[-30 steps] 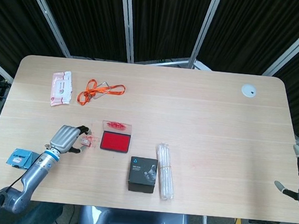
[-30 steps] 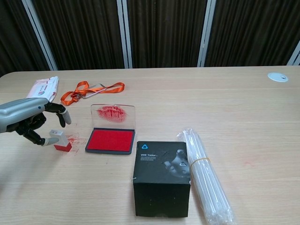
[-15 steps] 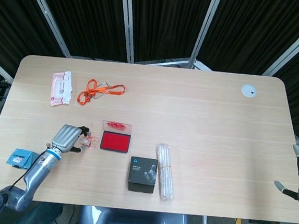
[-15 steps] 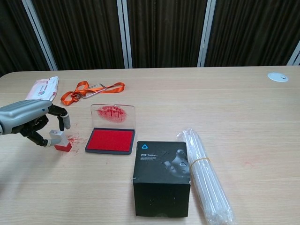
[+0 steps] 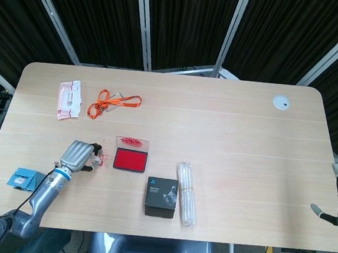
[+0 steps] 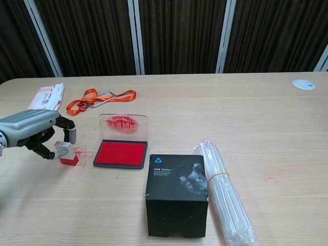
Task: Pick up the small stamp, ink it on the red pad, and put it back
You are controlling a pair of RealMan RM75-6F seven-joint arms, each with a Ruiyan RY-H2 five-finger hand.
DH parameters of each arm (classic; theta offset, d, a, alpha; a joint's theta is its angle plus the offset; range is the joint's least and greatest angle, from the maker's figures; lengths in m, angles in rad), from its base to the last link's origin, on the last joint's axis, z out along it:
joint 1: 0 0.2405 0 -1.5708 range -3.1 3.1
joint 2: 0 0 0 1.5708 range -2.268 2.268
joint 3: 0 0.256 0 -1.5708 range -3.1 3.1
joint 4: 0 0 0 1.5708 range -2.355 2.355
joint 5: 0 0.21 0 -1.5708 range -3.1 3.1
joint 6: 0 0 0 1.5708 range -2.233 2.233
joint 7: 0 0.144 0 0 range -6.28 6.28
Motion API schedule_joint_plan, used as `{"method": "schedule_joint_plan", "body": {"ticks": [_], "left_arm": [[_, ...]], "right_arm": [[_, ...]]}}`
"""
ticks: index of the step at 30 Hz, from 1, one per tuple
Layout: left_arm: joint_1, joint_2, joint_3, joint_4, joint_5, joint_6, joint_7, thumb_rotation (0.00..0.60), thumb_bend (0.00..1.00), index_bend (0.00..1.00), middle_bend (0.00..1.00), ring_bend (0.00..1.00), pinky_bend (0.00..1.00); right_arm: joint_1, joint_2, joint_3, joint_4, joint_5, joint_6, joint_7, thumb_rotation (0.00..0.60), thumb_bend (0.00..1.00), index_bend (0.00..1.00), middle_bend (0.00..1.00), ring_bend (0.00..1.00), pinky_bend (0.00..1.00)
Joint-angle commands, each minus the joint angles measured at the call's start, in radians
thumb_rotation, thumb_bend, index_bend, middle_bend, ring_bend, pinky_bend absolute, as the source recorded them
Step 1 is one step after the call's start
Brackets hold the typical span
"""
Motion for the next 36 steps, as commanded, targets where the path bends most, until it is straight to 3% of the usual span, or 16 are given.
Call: {"method": "schedule_joint_plan", "body": {"ticks": [1,18,30,36], "left_arm": [[0.0,-0.003,-0.002,0.004,-0.009,-0.002,0.006,0.6,0.31,0.45,0.46,0.82,0.93],[-0.001,0.006,-0.002,-0.002,-0.024,-0.002,-0.001,0.6,0.38,0.51,0.55,0.82,0.93],[-0.026,0.053,-0.047,-0.114,-0.027,0.017,-0.023,0.6,0.38,0.52,0.55,0.82,0.93],[-0.063,0.03,-0.079,-0.152,-0.004,0.034,-0.031,0.6,0.38,0.51,0.55,0.82,0.93]], "right_arm": [[0.0,0.0,0.0,-0.001,0.001,-0.001,-0.001,0.6,0.0,0.0,0.0,0.0,0.0],[0.003,-0.001,0.003,-0.003,0.009,-0.008,-0.009,0.6,0.0,0.0,0.0,0.0,0.0],[0.005,-0.001,0.006,-0.004,0.017,-0.014,-0.005,0.6,0.0,0.0,0.0,0.0,0.0],[0.009,-0.001,0.011,0.003,0.027,-0.023,0.0,0.6,0.0,0.0,0.0,0.0,0.0]]}}
